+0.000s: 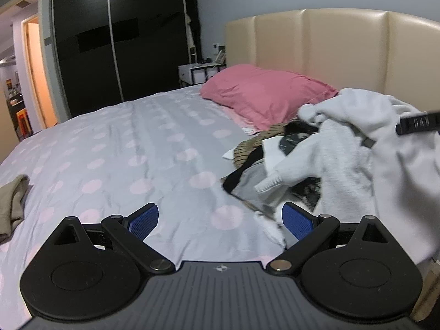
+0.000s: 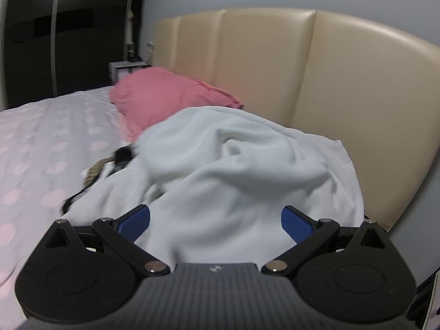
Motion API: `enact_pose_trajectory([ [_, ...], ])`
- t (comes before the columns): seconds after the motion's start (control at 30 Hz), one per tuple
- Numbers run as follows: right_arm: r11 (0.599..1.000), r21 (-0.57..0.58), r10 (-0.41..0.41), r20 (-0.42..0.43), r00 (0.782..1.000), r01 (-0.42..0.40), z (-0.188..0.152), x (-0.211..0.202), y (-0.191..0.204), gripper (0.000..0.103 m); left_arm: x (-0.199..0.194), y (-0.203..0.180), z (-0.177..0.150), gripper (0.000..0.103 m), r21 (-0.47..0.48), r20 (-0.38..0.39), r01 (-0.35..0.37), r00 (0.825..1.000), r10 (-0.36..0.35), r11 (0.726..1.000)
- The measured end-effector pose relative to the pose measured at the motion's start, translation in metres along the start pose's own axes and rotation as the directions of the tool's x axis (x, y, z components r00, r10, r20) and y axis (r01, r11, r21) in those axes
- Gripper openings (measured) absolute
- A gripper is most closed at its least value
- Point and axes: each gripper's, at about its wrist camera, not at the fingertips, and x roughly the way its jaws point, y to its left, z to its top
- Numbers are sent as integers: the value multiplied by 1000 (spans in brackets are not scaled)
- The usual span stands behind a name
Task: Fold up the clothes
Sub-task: 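Move both tools toward the heap of clothes by the pink pillow, then grasp the white garment with the right tool and pull it from the heap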
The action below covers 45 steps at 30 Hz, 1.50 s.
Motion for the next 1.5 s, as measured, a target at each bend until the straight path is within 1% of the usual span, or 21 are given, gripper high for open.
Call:
enact_pose_trajectory([
  [0.13, 999, 11, -44, -22, 999, 44, 20, 37, -7, 100, 7, 13, -2, 98, -7, -22, -29, 999, 29, 1000],
  [0.17, 999, 18, -38, -46, 998, 39, 23, 46, -9, 95, 9, 16, -3, 98, -9, -28, -35, 999, 34, 999],
  [0.2, 999, 28, -29, -67, 997, 31, 26, 54, -12, 75, 11, 18, -3, 98, -11, -32, -39, 999, 39, 999],
  [0.23, 999, 52, -6, -80, 997, 10, 27, 58, -15, 62, 13, 21, -3, 98, -13, -36, -43, 998, 43, 999],
  [0.27, 997, 75, 14, -88, 996, -7, 28, 61, -19, 60, 14, 23, -3, 98, -14, -42, -47, 998, 46, 999],
  [0.3, 996, 87, 22, -83, 996, -15, 29, 60, -22, 52, 15, 25, -3, 98, -15, -45, -50, 998, 50, 999],
  [0.33, 997, 80, 28, -80, 996, -22, 30, 58, -22, 39, 15, 26, -3, 98, -14, -46, -51, 998, 51, 999],
  [0.37, 997, 74, 34, -75, 997, -28, 32, 56, -23, 29, 15, 28, -3, 98, -15, -46, -52, 998, 51, 999],
  [0.4, 996, 78, 39, -61, 997, -34, 35, 51, -27, 15, 14, 29, -2, 98, -17, -42, -49, 998, 49, 999],
  [0.53, 991, 87, 103, 11, 995, -104, 52, 22, -39, 11, 8, 33, 1, 98, -26, -23, -44, 999, 43, 999],
  [0.63, 989, 20, 146, 58, 988, -148, 74, -10, -29, 10, -5, 38, 7, 98, -23, 6, -47, 999, 48, 999],
  [0.73, 975, -39, 222, 82, 972, -219, 92, -45, -9, 10, -21, 46, 16, 98, -24, 40, -58, 997, 59, 998],
  [0.83, 945, -103, 321, 114, 940, -310, 102, -84, 19, 9, -41, 58, 23, 98, -22, 83, -84, 993, 85, 996],
  [0.9, 913, -141, 400, 128, 907, -383, 107, -110, 40, 8, -53, 67, 28, 98, -25, 105, -103, 989, 105, 994],
  [1.03, 812, -238, 572, 146, 807, -532, 113, -167, 92, 8, -79, 90, 36, 98, -30, 139, -149, 979, 152, 988],
  [1.17, 670, -309, 732, 123, 670, -675, 115, -218, 148, 8, -108, 121, 39, 98, -30, 163, -216, 962, 218, 976],
  [1.3, 505, -333, 847, 11, 532, -796, 98, -238, 214, 8, -127, 153, 31, 98, -41, 146, -297, 943, 299, 954],
  [1.33, 470, -342, 862, -20, 507, -814, 91, -237, 232, 8, -129, 161, 27, 98, -44, 133, -317, 938, 320, 947],
  [1.37, 438, -348, 873, -53, 484, -829, 84, -236, 250, 8, -131, 168, 23, 98, -46, 119, -337, 933, 340, 940],
  [1.43, 404, -350, 873, -130, 470, -846, 67, -233, 283, 11, -128, 180, 12, 98, -52, 79, -373, 923, 376, 927],
  [1.5, 384, -340, 857, -214, 468, -858, 52, -221, 306, 17, -122, 188, 1, 98, -66, 36, -387, 920, 390, 920],
])
